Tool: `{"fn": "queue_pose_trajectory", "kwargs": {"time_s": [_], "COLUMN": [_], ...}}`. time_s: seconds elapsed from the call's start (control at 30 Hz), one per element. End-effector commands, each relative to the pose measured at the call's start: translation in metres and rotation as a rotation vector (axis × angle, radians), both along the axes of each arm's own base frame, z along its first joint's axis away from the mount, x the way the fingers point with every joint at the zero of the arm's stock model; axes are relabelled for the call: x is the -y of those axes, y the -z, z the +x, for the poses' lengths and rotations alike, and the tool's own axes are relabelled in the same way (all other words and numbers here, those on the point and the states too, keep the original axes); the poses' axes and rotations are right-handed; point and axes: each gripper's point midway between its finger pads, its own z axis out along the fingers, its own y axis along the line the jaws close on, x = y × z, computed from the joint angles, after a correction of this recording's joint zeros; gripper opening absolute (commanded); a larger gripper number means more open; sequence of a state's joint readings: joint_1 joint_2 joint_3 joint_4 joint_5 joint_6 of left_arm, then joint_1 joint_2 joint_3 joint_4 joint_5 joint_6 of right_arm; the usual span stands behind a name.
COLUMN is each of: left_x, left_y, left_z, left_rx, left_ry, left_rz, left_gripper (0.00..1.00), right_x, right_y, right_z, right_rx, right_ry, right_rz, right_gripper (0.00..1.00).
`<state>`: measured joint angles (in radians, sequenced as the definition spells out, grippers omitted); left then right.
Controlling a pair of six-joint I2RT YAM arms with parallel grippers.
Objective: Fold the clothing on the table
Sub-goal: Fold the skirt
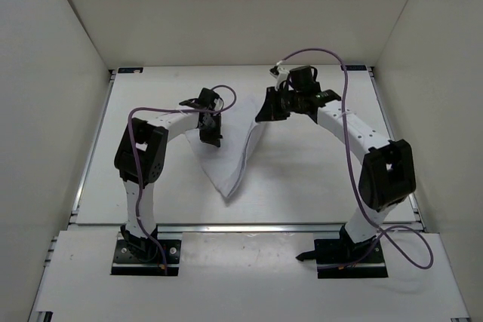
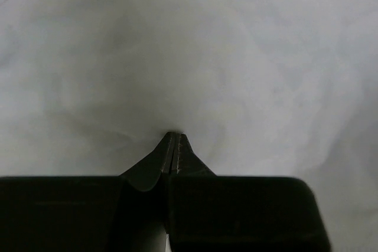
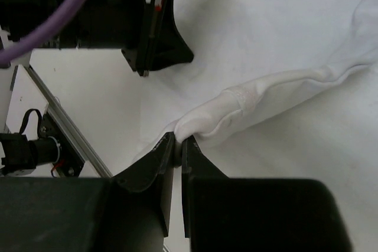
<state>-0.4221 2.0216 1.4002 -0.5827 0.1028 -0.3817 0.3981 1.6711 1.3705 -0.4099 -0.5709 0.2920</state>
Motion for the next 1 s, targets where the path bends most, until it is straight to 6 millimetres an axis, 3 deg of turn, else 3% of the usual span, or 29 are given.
{"fn": "queue_pose_trajectory", "kwargs": {"time_s": [0.0,0.07,0.33,0.4,0.43,0.5,0.63,0.73,0.77,0.97], "left_x": [-0.009,-0.008,-0.004,0.003,0.007,0.016,0.038,0.034,0.028,-0.015], "left_y": [0.013,0.018,0.027,0.027,0.029,0.026,0.022,0.012,0.0,-0.061], "left_z": [-0.018,-0.022,-0.037,-0.044,-0.048,-0.048,-0.06,-0.059,-0.048,-0.034], "left_rx": [-0.061,-0.07,-0.123,-0.145,-0.157,-0.158,-0.171,-0.149,-0.118,0.005], "left_ry": [-0.012,-0.01,-0.005,0.003,0.01,0.019,0.034,0.004,-0.022,-0.104], "left_rz": [0.031,0.024,-0.013,-0.037,-0.045,-0.07,-0.123,-0.142,-0.169,-0.224], "left_gripper": [0.0,0.0,0.0,0.0,0.0,0.0,0.0,0.0,0.0,0.0], "right_x": [-0.014,-0.024,-0.067,-0.078,-0.083,-0.095,-0.102,-0.098,-0.094,-0.077], "right_y": [-0.017,-0.03,-0.017,-0.034,-0.023,-0.036,-0.028,-0.028,-0.028,-0.025], "right_z": [0.028,0.041,0.089,0.102,0.104,0.108,0.107,0.105,0.103,0.102], "right_rx": [0.065,0.087,0.074,0.11,0.083,0.115,0.098,0.115,0.101,0.104], "right_ry": [-0.033,-0.05,-0.102,-0.117,-0.12,-0.137,-0.148,-0.142,-0.134,-0.109], "right_rz": [0.021,0.039,0.075,0.095,0.089,0.104,0.096,0.062,0.057,0.027], "right_gripper": [0.0,0.0,0.0,0.0,0.0,0.0,0.0,0.0,0.0,0.0]}}
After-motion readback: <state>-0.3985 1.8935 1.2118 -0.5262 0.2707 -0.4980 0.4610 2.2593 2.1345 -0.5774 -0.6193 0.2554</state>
